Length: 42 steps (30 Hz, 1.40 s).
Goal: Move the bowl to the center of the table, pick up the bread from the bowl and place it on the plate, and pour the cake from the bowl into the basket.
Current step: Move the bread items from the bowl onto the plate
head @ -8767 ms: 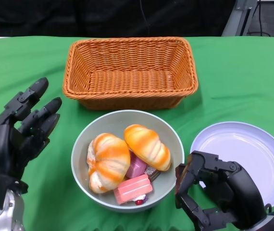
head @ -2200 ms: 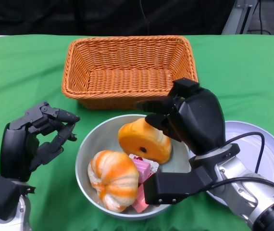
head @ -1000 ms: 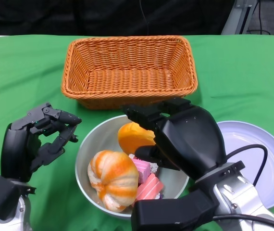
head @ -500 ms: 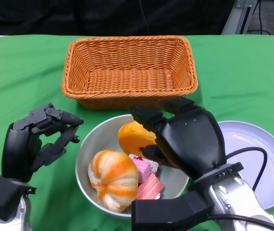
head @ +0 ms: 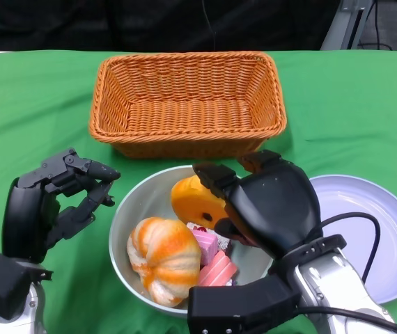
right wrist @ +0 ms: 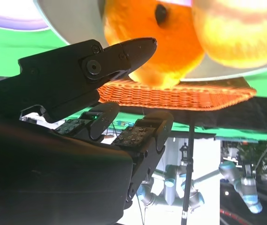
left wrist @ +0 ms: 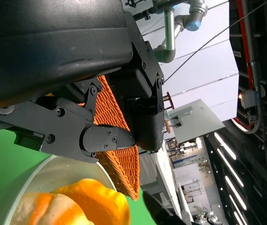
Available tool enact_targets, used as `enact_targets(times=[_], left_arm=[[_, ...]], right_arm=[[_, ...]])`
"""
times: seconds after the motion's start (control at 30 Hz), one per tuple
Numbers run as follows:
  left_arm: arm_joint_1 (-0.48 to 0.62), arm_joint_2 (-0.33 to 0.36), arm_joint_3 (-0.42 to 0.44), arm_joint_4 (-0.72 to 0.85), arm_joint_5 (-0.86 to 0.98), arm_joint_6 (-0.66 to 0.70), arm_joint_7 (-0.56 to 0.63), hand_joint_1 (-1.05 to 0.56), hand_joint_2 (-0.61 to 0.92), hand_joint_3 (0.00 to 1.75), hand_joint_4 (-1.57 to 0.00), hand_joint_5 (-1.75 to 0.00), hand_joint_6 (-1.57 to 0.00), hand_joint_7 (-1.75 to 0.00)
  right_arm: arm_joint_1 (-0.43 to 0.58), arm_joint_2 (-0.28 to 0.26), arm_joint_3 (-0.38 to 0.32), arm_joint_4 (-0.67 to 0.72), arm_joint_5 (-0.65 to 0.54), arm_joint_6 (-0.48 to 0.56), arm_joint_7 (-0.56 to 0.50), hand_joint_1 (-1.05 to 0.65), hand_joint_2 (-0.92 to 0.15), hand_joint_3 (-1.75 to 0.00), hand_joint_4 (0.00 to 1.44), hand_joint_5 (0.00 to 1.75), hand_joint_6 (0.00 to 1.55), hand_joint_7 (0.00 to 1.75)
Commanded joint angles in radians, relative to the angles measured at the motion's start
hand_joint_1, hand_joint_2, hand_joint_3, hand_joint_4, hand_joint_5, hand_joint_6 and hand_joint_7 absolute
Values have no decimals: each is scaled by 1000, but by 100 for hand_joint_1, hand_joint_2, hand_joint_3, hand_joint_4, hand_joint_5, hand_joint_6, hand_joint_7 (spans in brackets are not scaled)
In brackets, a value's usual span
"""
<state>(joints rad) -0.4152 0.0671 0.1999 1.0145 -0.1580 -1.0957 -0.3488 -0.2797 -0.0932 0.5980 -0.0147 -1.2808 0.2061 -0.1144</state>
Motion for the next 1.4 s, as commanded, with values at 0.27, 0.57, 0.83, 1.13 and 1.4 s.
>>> enact_targets(times=[0.27, 0.57, 0.83, 1.13, 1.4], left_arm=[[4, 20, 1, 0, 2, -9, 3, -16, 92, 37, -82, -144, -92, -96], [10, 19, -3, -7, 20, -11, 24, -16, 91, 38, -82, -146, -90, -100], [13, 20, -5, -6, 29, -13, 31, -15, 89, 41, -82, -147, -89, -102], [12, 18, -8, -6, 14, -13, 13, -15, 86, 47, -82, -149, -88, -104], [16, 18, -14, -10, 19, -12, 18, -14, 86, 49, -81, -149, -88, -103]], right_arm=[[-27, -5, 12, 28, 0, 29, 39, -69, -92, 0, 64, 3, 66, 0], [-41, 0, 15, 61, 15, 32, 36, -67, -92, -1, 65, 2, 65, 0], [-61, 2, 17, 99, 35, 27, 25, -64, -91, 0, 69, 3, 66, 1], [-84, 9, 29, 144, 41, 40, -5, -62, -91, 0, 74, 4, 67, 1], [-107, 12, 43, 189, 50, 38, -46, -53, -92, -1, 78, 4, 71, 1]])
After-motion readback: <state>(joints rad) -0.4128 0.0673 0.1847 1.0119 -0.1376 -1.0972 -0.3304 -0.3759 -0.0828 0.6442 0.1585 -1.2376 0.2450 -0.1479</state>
